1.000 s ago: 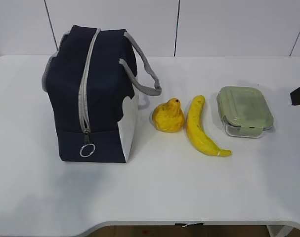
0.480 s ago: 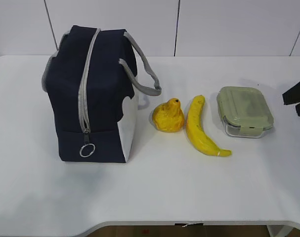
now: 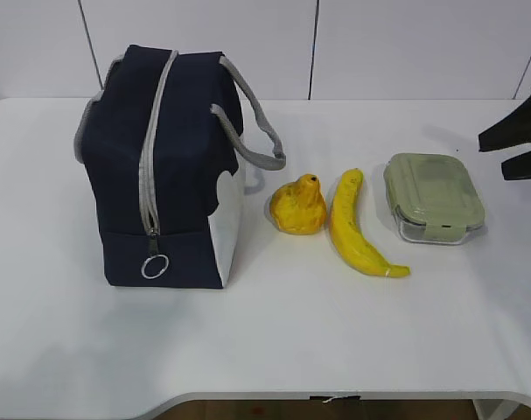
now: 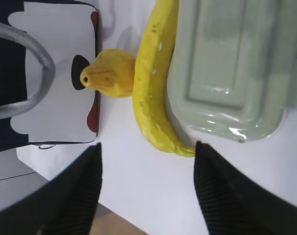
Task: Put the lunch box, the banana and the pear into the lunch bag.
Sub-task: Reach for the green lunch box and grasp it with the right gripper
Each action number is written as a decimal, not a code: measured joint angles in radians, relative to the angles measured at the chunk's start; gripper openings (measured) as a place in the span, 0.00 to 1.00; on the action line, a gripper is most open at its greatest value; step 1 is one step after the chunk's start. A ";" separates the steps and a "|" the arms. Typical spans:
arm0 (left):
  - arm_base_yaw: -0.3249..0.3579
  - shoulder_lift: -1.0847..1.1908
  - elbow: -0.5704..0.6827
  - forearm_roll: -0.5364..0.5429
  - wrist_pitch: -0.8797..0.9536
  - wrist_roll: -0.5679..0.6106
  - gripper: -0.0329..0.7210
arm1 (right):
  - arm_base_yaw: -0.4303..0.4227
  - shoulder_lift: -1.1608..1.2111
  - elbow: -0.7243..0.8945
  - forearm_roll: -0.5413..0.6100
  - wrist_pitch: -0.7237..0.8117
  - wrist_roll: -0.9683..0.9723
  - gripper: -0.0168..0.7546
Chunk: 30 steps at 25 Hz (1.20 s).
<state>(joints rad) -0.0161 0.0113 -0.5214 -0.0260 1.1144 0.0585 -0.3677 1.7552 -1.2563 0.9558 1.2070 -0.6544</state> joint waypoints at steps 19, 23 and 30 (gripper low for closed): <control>0.000 0.027 0.000 0.000 0.000 0.000 0.36 | -0.007 0.129 -0.099 -0.136 0.000 -0.070 0.74; 0.000 0.029 0.000 0.000 0.000 0.000 0.36 | -0.041 0.178 -0.142 -0.088 0.000 -0.080 0.74; 0.000 0.029 0.000 0.000 0.000 0.000 0.36 | -0.081 0.254 -0.193 -0.030 -0.002 -0.092 0.71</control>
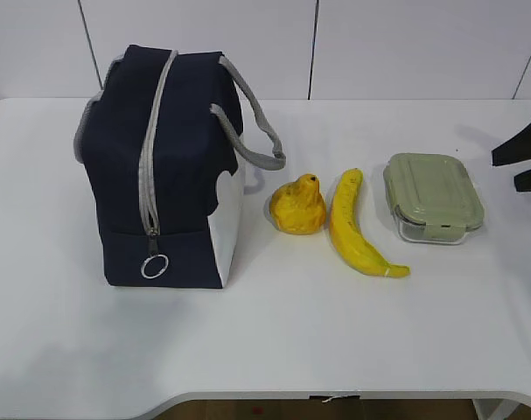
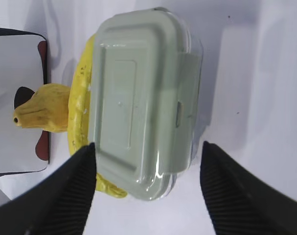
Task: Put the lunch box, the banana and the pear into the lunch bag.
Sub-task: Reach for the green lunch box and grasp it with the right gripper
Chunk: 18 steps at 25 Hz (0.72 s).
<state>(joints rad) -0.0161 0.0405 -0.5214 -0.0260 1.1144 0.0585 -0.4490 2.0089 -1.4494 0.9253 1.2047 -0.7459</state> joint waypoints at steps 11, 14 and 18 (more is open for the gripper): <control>0.000 0.000 0.000 0.000 0.000 0.000 0.36 | 0.000 0.051 -0.004 0.071 -0.007 -0.016 0.69; 0.000 0.000 0.000 0.000 0.000 0.000 0.36 | 0.000 0.054 -0.006 0.089 -0.007 -0.023 0.68; 0.000 0.000 0.000 0.000 0.000 0.000 0.36 | 0.000 0.099 -0.037 0.097 -0.007 -0.037 0.67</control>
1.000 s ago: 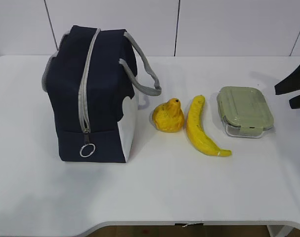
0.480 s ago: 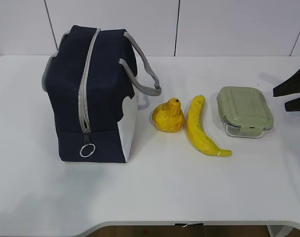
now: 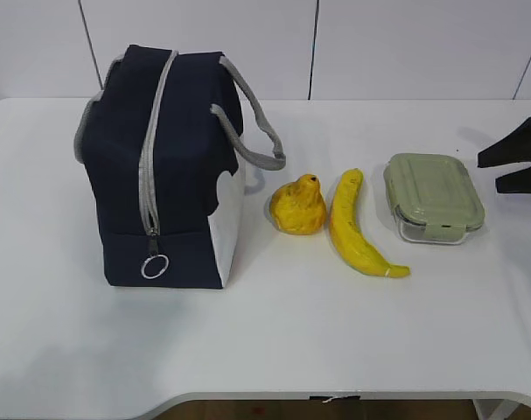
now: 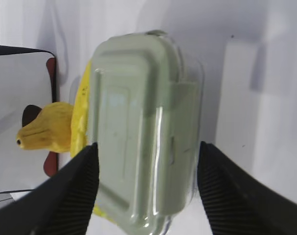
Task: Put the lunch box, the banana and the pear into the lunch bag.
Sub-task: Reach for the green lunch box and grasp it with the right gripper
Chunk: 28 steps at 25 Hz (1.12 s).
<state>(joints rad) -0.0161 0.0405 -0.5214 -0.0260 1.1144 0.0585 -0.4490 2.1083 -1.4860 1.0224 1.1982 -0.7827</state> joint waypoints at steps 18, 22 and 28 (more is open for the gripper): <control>0.000 0.002 0.000 0.000 0.000 0.000 0.36 | 0.015 0.093 -0.072 0.011 -0.008 -0.006 0.67; 0.000 0.002 0.000 0.000 0.000 0.000 0.36 | 0.028 0.093 -0.072 0.017 -0.008 -0.006 0.67; 0.000 0.002 0.000 0.000 0.000 0.000 0.36 | 0.060 0.095 -0.072 0.017 -0.008 -0.006 0.67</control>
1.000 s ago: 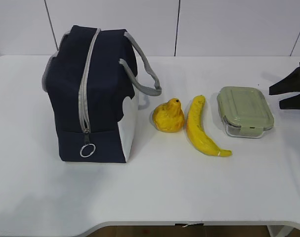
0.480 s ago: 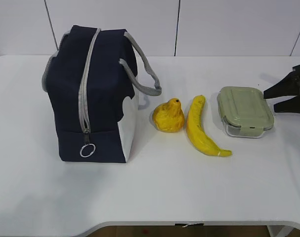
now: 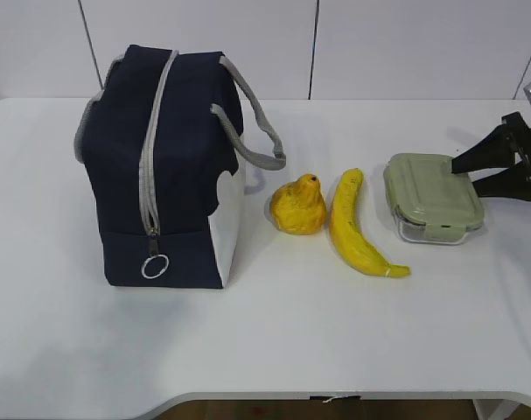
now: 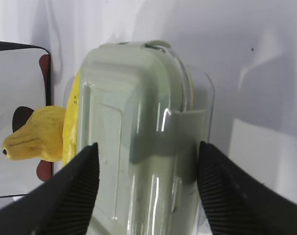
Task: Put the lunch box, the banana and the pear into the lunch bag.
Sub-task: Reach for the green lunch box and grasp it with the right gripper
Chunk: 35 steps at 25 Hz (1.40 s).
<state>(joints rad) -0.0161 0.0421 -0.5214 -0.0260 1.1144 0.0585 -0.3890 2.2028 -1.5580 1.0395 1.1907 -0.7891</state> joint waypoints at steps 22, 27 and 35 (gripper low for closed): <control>0.000 0.000 0.000 0.000 0.000 0.000 0.36 | 0.039 0.023 0.000 -0.040 -0.004 0.004 0.67; 0.000 0.000 0.000 0.000 0.000 0.000 0.36 | 0.039 0.023 0.000 -0.049 -0.004 0.004 0.67; 0.000 0.000 0.000 0.000 0.000 -0.001 0.36 | 0.039 0.023 0.000 -0.049 -0.004 0.011 0.60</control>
<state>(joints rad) -0.0161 0.0421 -0.5214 -0.0260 1.1144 0.0579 -0.3495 2.2256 -1.5580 0.9910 1.1870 -0.7783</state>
